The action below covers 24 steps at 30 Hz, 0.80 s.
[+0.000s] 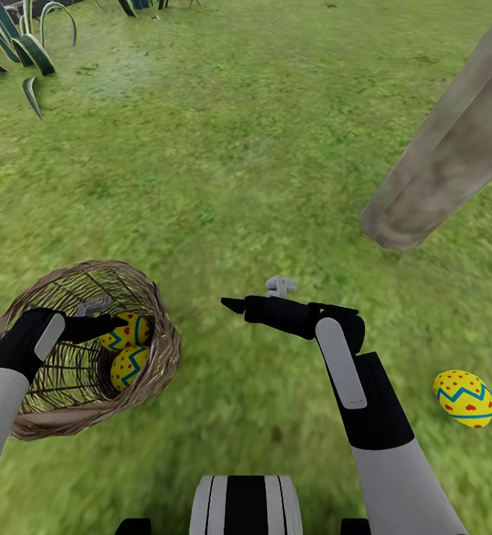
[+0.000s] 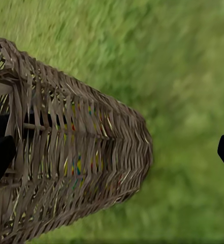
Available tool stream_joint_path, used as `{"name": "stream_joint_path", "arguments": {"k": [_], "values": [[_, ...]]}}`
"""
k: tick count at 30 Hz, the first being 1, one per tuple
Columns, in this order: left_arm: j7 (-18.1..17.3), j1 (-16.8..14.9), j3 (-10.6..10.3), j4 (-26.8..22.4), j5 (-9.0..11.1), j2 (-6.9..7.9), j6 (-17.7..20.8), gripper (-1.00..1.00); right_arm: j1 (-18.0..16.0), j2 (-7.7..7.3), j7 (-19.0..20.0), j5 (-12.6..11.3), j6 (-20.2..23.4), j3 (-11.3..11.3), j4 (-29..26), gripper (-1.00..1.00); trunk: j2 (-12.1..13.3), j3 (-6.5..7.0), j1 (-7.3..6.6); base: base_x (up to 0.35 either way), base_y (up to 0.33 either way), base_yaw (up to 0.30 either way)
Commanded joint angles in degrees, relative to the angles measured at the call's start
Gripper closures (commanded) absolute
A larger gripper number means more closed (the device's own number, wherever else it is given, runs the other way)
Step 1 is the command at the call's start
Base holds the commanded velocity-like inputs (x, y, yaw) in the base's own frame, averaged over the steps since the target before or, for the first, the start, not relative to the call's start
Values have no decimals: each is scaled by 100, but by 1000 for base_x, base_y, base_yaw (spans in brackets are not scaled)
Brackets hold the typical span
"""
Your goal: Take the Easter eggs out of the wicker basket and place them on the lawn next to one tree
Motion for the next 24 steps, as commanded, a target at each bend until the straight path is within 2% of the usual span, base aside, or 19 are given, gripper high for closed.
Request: {"name": "stream_joint_path", "arguments": {"k": [1,3,4,24], "values": [[-7,5,5,-1,-257,2,-5,-100,-3,2,13,15,24,-3,-3,-100,-1,-4,0,0,0,0],[-4,8,5,-6,-254,2,-7,-100,-3,2,13,15,24,-3,-3,-100,-1,-4,0,0,0,0],[-3,9,5,-6,-255,1,-8,100,-3,2,13,15,24,-3,-3,-100,-1,-4,0,0,0,0],[-5,10,5,-27,-256,2,0,100,6,-1,13,15,24,-3,-3,-100,-1,-4,0,0,0,0]]}}
